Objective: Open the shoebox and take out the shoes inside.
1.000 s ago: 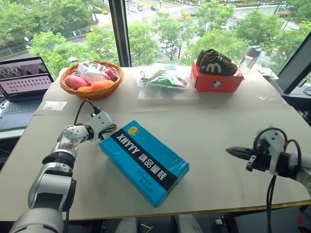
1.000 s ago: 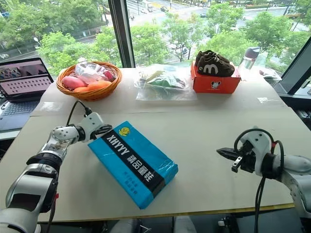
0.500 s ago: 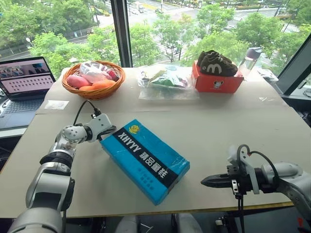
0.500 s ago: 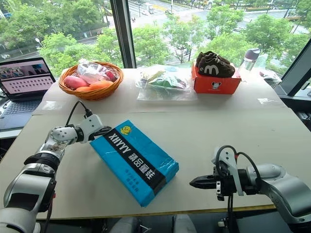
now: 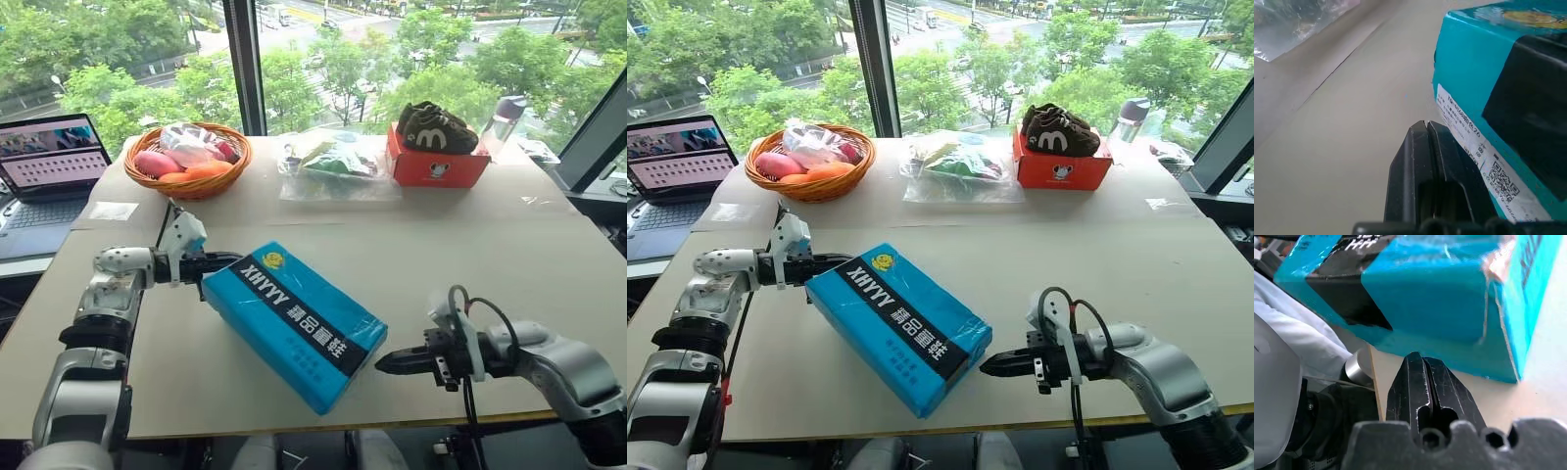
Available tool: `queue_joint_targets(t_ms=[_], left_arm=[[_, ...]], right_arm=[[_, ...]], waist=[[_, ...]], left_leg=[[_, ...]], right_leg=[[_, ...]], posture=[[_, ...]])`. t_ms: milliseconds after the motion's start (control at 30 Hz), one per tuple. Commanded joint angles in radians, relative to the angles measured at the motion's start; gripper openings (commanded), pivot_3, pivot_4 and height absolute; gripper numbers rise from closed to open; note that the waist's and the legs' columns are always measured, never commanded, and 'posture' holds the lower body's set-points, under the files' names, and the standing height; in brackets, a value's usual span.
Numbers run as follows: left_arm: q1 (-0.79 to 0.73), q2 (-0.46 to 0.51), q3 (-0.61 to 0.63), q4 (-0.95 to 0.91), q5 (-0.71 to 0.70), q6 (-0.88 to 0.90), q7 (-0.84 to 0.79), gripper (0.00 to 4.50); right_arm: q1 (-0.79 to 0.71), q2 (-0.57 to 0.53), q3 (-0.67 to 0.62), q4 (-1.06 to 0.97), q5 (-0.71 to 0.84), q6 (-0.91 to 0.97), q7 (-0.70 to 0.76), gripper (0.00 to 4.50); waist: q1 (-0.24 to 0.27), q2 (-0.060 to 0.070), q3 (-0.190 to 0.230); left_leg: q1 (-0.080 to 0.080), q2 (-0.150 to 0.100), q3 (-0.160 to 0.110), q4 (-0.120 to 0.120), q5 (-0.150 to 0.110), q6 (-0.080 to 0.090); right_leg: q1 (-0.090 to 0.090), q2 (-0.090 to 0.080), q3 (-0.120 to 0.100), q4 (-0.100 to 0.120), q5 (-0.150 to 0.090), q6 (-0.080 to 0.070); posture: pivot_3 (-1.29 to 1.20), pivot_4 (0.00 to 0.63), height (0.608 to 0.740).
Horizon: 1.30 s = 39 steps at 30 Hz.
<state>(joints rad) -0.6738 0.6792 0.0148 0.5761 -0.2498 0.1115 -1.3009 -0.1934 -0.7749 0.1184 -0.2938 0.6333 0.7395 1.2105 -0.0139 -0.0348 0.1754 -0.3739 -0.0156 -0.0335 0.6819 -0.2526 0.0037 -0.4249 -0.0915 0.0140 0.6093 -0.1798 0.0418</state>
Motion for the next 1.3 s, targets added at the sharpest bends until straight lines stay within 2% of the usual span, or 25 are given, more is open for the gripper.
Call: queue_joint_targets(t_ms=[33, 267, 467, 667, 833, 1033, 1200, 1300], left_arm=[[0.031, 0.029, 0.010, -0.115, -0.046, 0.102, -0.028, 0.05], [0.134, 0.045, 0.003, -0.266, -0.055, 0.187, -0.012, 0.05], [0.179, 0.045, 0.017, -0.323, -0.048, 0.201, 0.020, 0.05], [0.197, 0.044, 0.023, -0.336, -0.042, 0.196, 0.041, 0.05], [0.212, 0.054, 0.010, -0.351, -0.038, 0.217, 0.039, 0.05], [0.233, 0.121, 0.006, -0.367, -0.038, 0.233, -0.013, 0.05], [0.222, 0.173, 0.027, -0.360, -0.054, 0.243, -0.037, 0.05], [0.219, 0.161, 0.022, -0.369, -0.058, 0.246, -0.025, 0.05]], right_arm=[[-0.071, 0.048, 0.005, 0.084, -0.061, -0.084, -0.035, 0.00], [-0.310, 0.182, 0.026, 0.456, -0.245, -0.289, -0.108, 0.00], [-0.464, 0.266, 0.004, 0.716, -0.339, -0.442, -0.149, 0.00], [-0.441, 0.243, 0.023, 0.676, -0.360, -0.445, -0.075, 0.00], [-0.408, 0.192, 0.010, 0.652, -0.388, -0.428, -0.071, 0.00], [-0.363, 0.089, -0.011, 0.614, -0.393, -0.398, -0.033, 0.00], [-0.297, -0.004, -0.015, 0.469, -0.319, -0.332, 0.079, 0.00], [-0.306, 0.016, -0.026, 0.432, -0.303, -0.310, 0.056, 0.00]], waist=[[-0.001, 0.000, 0.000], [-0.010, -0.001, 0.001], [-0.006, -0.001, 0.001], [-0.002, -0.001, 0.001], [0.001, -0.001, 0.001], [-0.001, 0.000, 0.001], [-0.002, 0.000, 0.001], [-0.009, 0.000, 0.002]], left_leg=[[0.000, 0.000, 0.000, 0.000, 0.000, 0.000], [0.004, 0.002, 0.000, 0.000, 0.000, 0.000], [0.005, 0.004, 0.000, 0.000, 0.001, 0.000], [0.004, 0.004, 0.000, -0.001, 0.001, 0.000], [0.004, 0.004, 0.000, -0.002, 0.000, 0.000], [0.002, 0.001, 0.000, -0.002, 0.000, 0.000], [0.002, 0.003, 0.000, -0.003, 0.000, 0.000], [0.002, 0.003, 0.000, -0.003, 0.000, 0.000]], right_leg=[[0.000, 0.000, 0.000, 0.000, 0.000, 0.000], [0.001, 0.002, 0.001, 0.002, 0.000, -0.001], [0.001, 0.005, 0.001, 0.002, 0.001, -0.002], [0.001, 0.005, 0.001, 0.001, 0.002, -0.005], [0.000, 0.005, 0.000, 0.001, 0.002, -0.005], [-0.001, 0.002, 0.001, 0.000, 0.001, -0.004], [-0.002, 0.003, 0.000, 0.001, -0.001, -0.004], [-0.002, 0.003, 0.000, 0.001, -0.001, -0.004]], posture=[[0.00, 0.150, 0.740], [0.00, 0.150, 0.740], [0.00, 0.150, 0.740], [0.00, 0.150, 0.740], [0.00, 0.150, 0.740], [0.00, 0.150, 0.740], [0.00, 0.150, 0.740], [0.00, 0.150, 0.740]])
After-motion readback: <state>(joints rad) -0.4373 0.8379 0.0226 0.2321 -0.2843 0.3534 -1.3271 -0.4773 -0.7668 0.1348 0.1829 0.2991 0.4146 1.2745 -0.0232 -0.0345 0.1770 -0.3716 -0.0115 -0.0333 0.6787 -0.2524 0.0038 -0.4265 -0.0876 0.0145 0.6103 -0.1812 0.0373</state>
